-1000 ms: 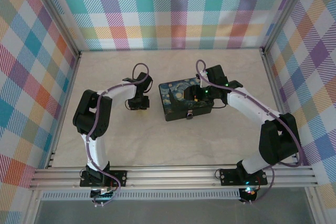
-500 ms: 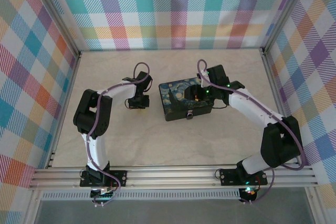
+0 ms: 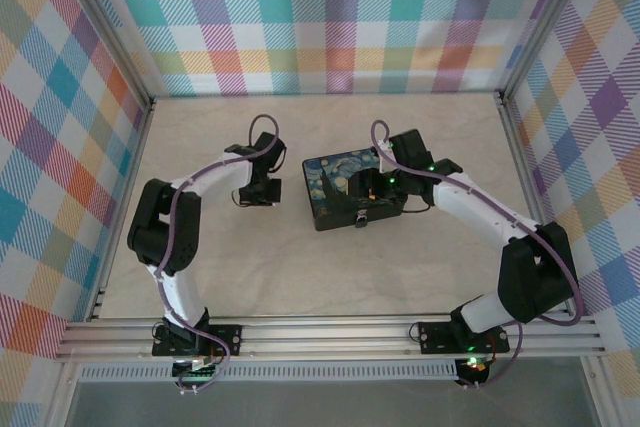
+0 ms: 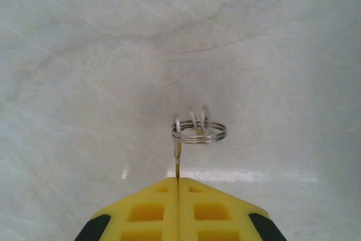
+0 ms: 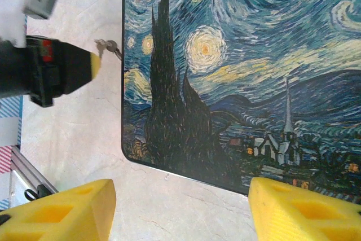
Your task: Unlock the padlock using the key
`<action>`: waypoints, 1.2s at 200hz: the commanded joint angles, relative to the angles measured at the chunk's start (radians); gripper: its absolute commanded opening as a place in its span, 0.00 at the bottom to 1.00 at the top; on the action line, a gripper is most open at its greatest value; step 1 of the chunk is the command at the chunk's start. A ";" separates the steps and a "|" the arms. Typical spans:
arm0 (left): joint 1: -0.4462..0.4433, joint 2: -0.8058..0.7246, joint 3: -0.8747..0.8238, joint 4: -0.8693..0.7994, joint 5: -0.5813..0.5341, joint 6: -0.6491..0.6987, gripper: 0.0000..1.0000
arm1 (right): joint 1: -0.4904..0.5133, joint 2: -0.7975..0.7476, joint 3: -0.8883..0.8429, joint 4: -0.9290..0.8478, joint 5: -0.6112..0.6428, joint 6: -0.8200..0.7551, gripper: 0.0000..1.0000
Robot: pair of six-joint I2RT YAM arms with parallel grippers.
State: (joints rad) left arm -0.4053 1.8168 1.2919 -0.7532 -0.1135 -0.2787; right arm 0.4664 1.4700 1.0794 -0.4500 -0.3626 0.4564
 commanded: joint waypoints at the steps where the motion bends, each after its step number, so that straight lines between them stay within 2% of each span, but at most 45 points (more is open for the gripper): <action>1: -0.003 -0.042 0.029 -0.048 0.003 0.004 0.00 | 0.010 -0.031 -0.003 0.002 0.004 -0.003 0.64; 59: -0.004 -0.026 0.042 -0.042 0.043 -0.021 0.00 | 0.029 -0.019 0.012 0.000 -0.001 -0.006 0.64; 79: -0.004 -0.060 0.050 -0.066 0.120 -0.013 0.00 | 0.067 -0.016 0.028 0.000 -0.045 -0.085 0.62; 104: -0.004 -0.133 0.044 -0.110 0.265 0.024 0.00 | 0.097 -0.020 0.038 0.069 -0.258 -0.214 0.51; 125: -0.007 -0.198 0.039 -0.140 0.380 0.063 0.00 | 0.097 -0.004 0.053 0.102 -0.353 -0.314 0.49; 154: -0.026 -0.267 0.025 -0.137 0.546 0.125 0.00 | 0.089 0.096 0.165 0.037 -0.494 -0.433 0.46; 173: -0.036 -0.288 0.012 -0.126 0.631 0.160 0.00 | 0.050 0.145 0.206 0.051 -0.586 -0.443 0.41; 200: -0.056 -0.298 0.012 -0.124 0.689 0.203 0.00 | 0.021 0.185 0.251 0.051 -0.662 -0.470 0.43; 226: -0.074 -0.288 0.037 -0.128 0.718 0.227 0.00 | 0.020 0.232 0.298 -0.023 -0.710 -0.547 0.56; 240: -0.079 -0.287 0.044 -0.119 0.737 0.234 0.00 | 0.016 0.253 0.300 -0.042 -0.719 -0.601 0.59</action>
State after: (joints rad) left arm -0.4686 1.5394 1.3117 -0.8627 0.5457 -0.0921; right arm 0.4808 1.6913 1.3437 -0.4278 -0.9802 -0.0181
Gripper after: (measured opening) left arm 0.040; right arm 0.567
